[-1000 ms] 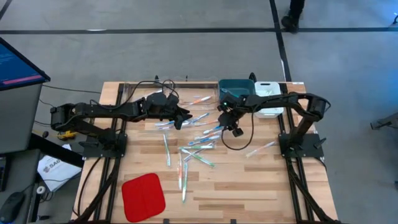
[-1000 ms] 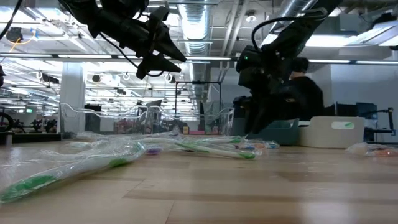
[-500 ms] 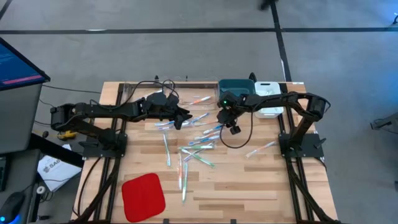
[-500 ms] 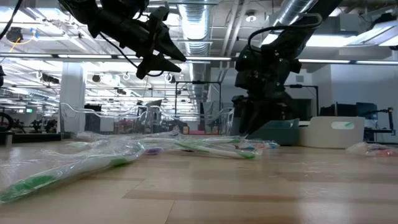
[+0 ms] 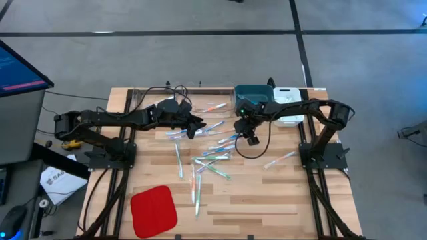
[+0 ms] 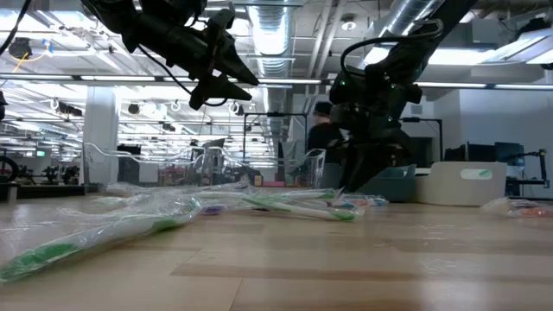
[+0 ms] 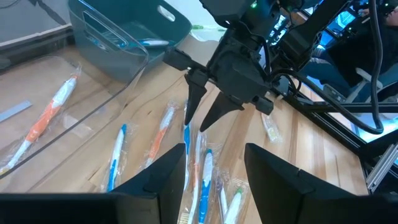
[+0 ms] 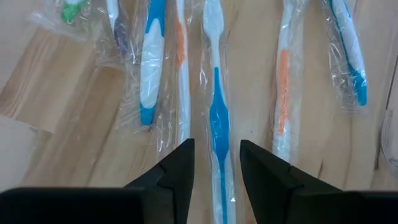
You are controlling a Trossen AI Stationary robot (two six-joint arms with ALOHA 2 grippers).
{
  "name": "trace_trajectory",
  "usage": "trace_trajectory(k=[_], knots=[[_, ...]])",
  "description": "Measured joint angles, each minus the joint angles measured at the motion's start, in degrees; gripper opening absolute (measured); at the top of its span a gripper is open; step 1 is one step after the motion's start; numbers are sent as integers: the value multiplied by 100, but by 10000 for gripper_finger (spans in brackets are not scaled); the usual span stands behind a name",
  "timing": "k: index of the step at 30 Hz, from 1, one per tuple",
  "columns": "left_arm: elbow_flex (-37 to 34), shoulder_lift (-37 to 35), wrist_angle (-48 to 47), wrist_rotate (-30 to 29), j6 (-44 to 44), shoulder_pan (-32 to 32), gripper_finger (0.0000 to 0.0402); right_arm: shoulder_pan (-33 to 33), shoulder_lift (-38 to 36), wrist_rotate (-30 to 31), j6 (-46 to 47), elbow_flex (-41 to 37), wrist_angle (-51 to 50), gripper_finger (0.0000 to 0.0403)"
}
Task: Pick & Place Toothbrushes
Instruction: Put the blue toothbrush into the blue bin
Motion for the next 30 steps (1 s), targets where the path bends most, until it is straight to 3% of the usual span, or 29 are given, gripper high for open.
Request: trace_trajectory(k=[19,30], knots=[[0,0,2,1,0,0,159,7,0,-7,-258,0,49,122],[0,0,4,-1,0,0,159,-38,0,-220,188,-298,389,122]])
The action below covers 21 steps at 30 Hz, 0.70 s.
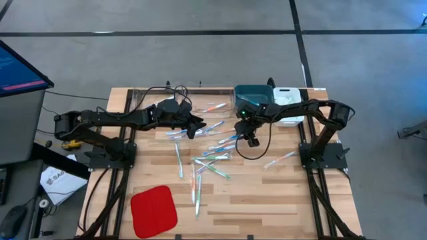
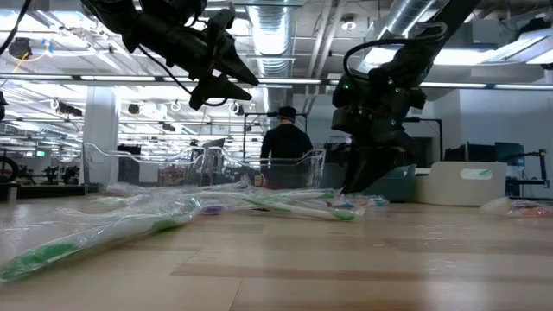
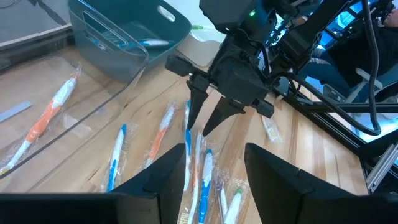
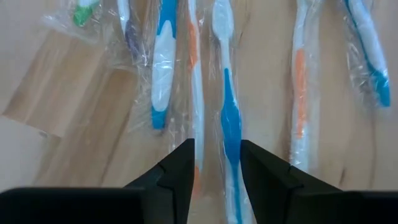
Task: Pick & Place Toothbrushes
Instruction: Put the blue toothbrush into the blue bin
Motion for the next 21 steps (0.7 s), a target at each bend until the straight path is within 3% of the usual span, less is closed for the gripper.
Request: trace_trajectory(k=[21], knots=[[0,0,-2,-48,2,0,159,-47,0,148,-195,-76,280,122]])
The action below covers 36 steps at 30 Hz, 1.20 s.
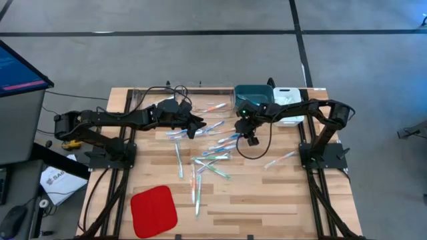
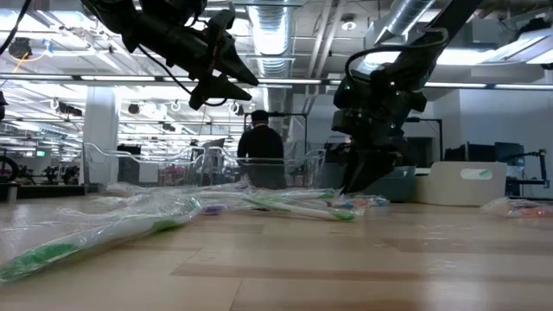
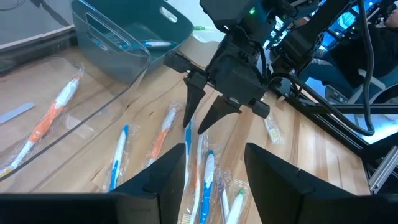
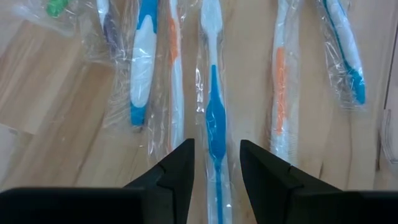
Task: Pick & Place Toothbrushes
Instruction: Put the blue toothbrush into the blue bin
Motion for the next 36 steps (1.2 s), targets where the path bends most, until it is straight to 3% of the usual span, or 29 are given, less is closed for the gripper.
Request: trace_trajectory(k=[4,10,17,22,29,36], knots=[[0,0,0,0,0,0,159,-22,216,-83,125,1,50,125],[0,0,-2,2,2,0,159,-191,435,-683,403,20,51,156],[0,0,-4,4,2,0,159,-182,428,-560,278,77,16,167],[0,0,-4,7,2,0,159,-175,441,-439,84,178,-58,125],[0,0,-6,28,2,0,159,-177,441,-357,29,435,-554,18],[0,0,-7,26,35,0,159,-175,378,-150,-166,817,-1189,3]])
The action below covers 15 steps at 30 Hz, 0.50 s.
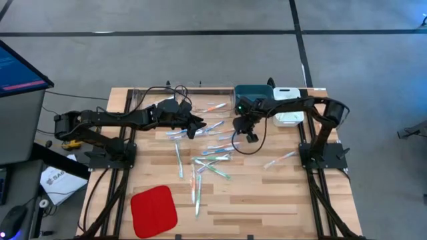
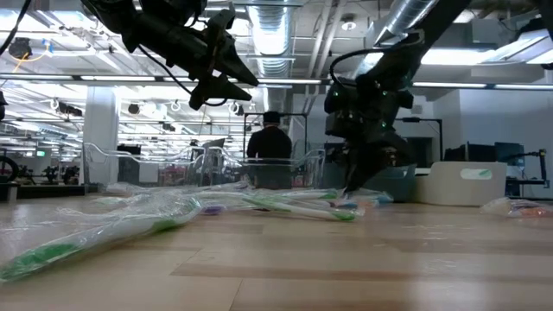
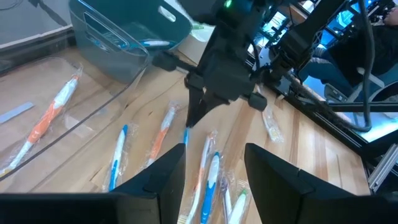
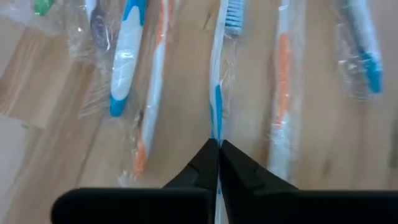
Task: Pick & Place Toothbrushes
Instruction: Put the blue toothbrush into the blue bin
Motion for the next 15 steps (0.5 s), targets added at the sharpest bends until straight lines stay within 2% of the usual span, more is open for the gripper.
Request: trace_trajectory(k=[15], knots=[[0,0,-62,2,15,-2,159,-184,-1378,646,-624,320,-1585,0]])
